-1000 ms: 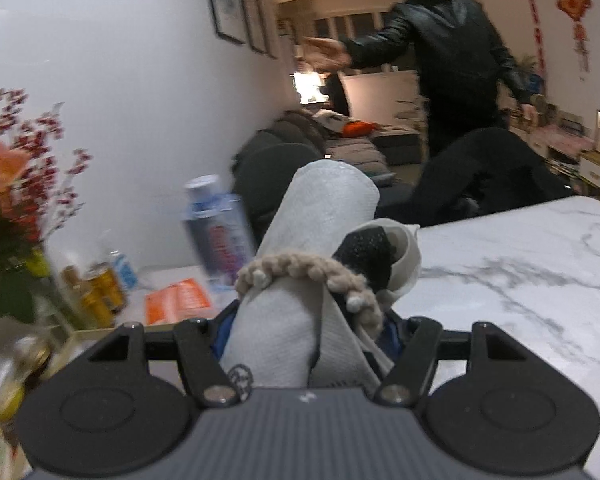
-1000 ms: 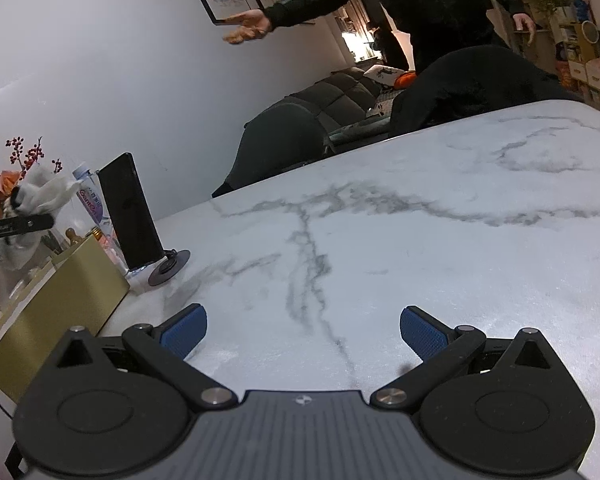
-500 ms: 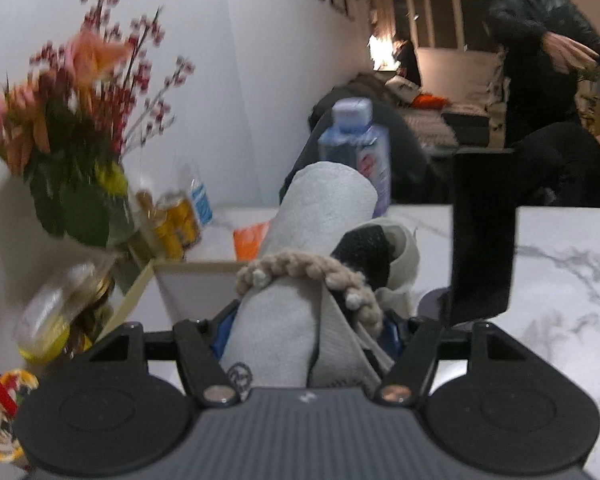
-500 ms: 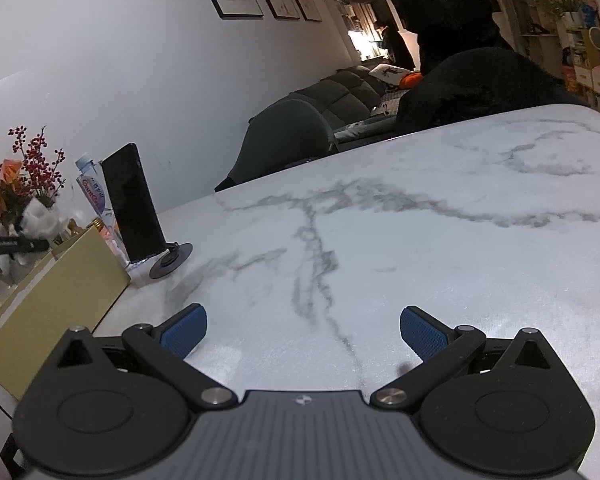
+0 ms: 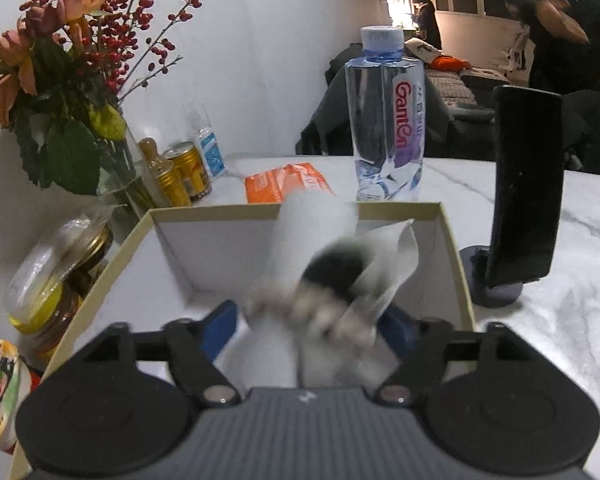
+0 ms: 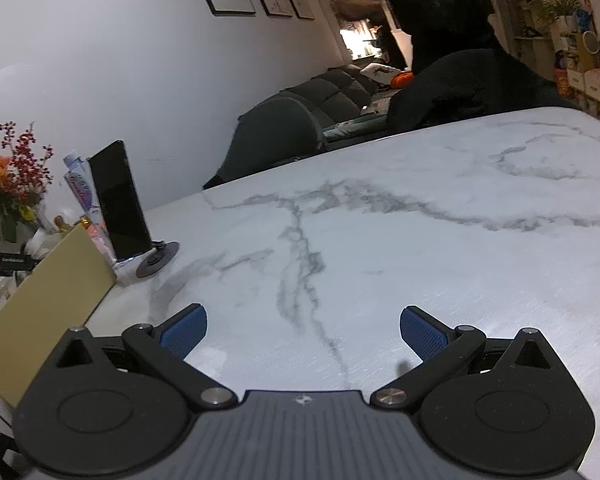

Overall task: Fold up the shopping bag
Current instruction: 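Carry the tied roll with the left gripper into the cardboard box, then open the left gripper to drop the roll in the box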

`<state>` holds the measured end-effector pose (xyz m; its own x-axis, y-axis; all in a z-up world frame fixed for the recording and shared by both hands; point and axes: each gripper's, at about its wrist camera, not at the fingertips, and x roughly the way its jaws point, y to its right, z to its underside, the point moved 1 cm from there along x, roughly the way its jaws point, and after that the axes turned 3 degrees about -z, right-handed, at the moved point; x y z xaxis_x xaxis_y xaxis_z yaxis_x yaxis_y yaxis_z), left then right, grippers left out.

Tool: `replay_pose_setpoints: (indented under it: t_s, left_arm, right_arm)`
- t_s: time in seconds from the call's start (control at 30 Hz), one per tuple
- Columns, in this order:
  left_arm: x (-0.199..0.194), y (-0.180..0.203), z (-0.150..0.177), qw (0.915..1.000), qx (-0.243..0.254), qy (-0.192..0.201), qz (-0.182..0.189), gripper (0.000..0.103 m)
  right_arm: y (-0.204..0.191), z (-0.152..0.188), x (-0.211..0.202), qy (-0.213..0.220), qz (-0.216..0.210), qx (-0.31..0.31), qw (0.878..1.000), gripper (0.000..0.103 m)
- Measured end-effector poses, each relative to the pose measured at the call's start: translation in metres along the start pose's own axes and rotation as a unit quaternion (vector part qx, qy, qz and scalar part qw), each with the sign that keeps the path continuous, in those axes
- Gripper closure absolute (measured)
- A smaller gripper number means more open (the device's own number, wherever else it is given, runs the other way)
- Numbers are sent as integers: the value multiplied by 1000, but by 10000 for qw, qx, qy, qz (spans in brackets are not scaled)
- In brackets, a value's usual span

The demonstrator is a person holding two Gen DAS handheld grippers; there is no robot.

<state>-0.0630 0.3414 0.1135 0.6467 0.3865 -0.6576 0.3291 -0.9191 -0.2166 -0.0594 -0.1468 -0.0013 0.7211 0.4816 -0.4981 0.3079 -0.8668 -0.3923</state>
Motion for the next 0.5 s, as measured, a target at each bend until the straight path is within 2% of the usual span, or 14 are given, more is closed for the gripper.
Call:
replay_pose_setpoints:
  t_s: [0.27,0.5]
  left_arm:
    - [0,3,-2,9997,66,-2,-215,1]
    - [-15,9,-6,9992,72,195,-348,0]
  right_arm:
    - [3,-9,-1,9,365,-76,9993,0]
    - [5,-10,4,-61,558,-158,9983,0]
